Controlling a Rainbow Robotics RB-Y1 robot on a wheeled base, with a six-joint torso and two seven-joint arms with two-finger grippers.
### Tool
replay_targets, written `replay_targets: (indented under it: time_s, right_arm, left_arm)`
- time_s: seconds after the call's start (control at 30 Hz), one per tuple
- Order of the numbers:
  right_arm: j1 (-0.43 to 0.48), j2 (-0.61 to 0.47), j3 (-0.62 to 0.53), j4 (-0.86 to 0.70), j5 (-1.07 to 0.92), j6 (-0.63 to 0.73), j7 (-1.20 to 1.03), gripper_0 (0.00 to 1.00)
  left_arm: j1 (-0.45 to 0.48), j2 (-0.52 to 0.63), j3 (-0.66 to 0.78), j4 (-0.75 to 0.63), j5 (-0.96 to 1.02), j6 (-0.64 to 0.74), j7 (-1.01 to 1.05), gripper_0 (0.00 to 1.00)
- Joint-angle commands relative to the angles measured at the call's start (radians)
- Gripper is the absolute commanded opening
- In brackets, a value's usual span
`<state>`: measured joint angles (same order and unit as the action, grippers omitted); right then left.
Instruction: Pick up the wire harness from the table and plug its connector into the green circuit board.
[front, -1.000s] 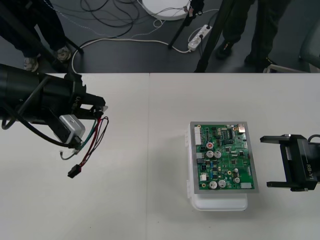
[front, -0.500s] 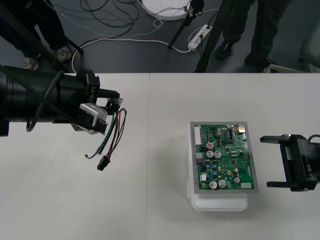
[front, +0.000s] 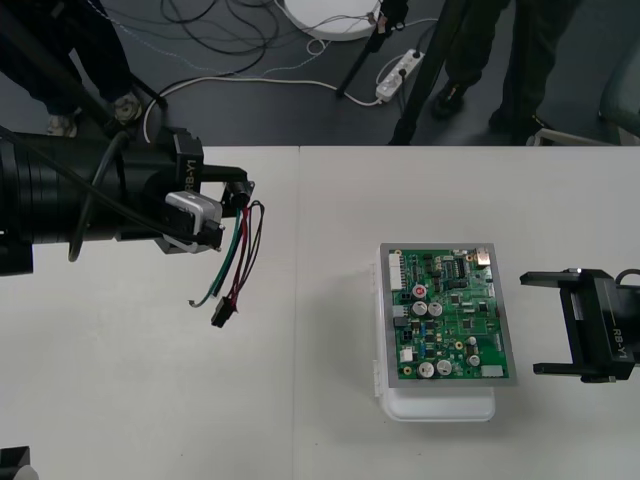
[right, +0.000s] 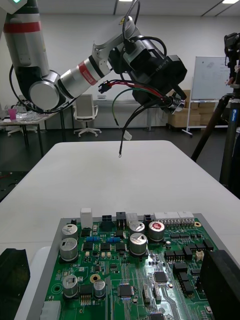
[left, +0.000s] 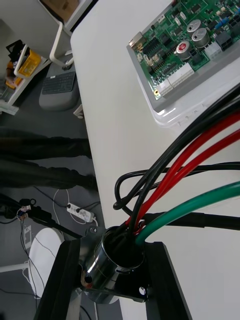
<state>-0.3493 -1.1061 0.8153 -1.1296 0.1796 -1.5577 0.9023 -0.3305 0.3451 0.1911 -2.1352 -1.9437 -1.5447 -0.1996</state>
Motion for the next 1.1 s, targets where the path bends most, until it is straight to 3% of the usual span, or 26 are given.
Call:
replay_targets:
  time_s: [0.03, 0.27, 0.5, 1.1]
  right_arm:
    - [-0.025, 0.006, -0.004, -0.007, -0.012, -0.002, -0.054, 1.00]
    - [-0.025, 0.006, -0.004, -0.010, -0.012, -0.004, -0.062, 1.00]
    - [-0.025, 0.006, -0.004, -0.012, -0.012, -0.002, -0.071, 1.00]
    - [-0.025, 0.006, -0.004, -0.021, -0.012, -0.002, -0.085, 1.00]
  left_arm:
    - [-0.024, -0.063, 0.042, -0.037, 0.008, -0.026, 0.083, 0.00]
    - [-0.044, -0.112, 0.045, -0.035, 0.008, -0.026, 0.124, 0.00]
    - [-0.096, -0.140, 0.002, -0.035, -0.017, -0.026, 0.301, 0.00]
    - [-0.105, -0.152, -0.134, -0.035, -0.107, 0.011, 0.657, 0.00]
